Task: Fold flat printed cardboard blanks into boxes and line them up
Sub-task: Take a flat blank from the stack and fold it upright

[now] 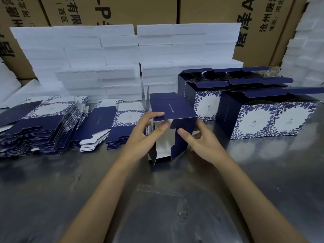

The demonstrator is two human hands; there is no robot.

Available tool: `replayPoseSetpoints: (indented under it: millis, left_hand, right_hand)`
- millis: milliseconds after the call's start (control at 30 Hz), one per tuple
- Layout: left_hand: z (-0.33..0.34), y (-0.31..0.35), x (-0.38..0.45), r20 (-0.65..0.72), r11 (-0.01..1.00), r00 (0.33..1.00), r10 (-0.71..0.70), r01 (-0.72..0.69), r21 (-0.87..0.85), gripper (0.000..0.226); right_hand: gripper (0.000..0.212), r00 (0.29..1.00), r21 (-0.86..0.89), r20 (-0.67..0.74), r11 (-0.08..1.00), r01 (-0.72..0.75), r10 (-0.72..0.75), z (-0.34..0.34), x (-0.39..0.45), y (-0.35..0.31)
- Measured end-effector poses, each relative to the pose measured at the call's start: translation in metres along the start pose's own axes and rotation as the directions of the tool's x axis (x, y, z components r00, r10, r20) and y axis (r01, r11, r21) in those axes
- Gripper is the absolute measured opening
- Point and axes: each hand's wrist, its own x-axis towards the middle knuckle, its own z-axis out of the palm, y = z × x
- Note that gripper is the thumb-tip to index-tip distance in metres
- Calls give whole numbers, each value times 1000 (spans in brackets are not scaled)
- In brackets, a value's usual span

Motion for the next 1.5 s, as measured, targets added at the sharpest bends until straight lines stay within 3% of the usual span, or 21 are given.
replayPoseSetpoints:
  millis: [167,367,467,567,733,1067,1233,1400,1500]
  left_hand:
    - [-1,0,0,-24,1000,1000,-4,3,-31,38]
    - [-2,1,0,-65,997,998,-5,1,-73,41]
    - [0,-5,3,-91,991,996,24,-35,-126,31]
    - [-2,-10,6,-132,990,987,97,-109,-86,43]
    - [-6,-11,7,-155,980,968,197,-198,7,49]
    - [-4,-10,6,-150,974,966,212,-221,-45,54]
    - [-4,-10,7,-153,974,965,215,-224,-43,51]
    - [-5,-13,8,-153,976,967,204,-214,-51,50]
    - [-5,-14,10,-156,975,966,208,-217,-41,49]
  right_hand:
    - [22,979,-185,-141,975,122,-150,9,-3,2]
    - [23,954,-377,-204,917,131,-220,13,-2,3]
    - [35,972,-379,-147,918,114,-182,8,-1,2]
    - [40,998,-383,-10,922,53,-62,-1,0,3]
    - [48,981,-529,160,848,-7,108,-7,0,11]
    - [44,976,-495,181,869,-14,119,-4,1,8]
    - [49,995,-406,94,912,65,-29,-10,1,2]
    - [48,996,-366,80,928,76,-50,-9,-1,-1]
    - [50,984,-316,49,932,177,-170,-8,-1,-5]
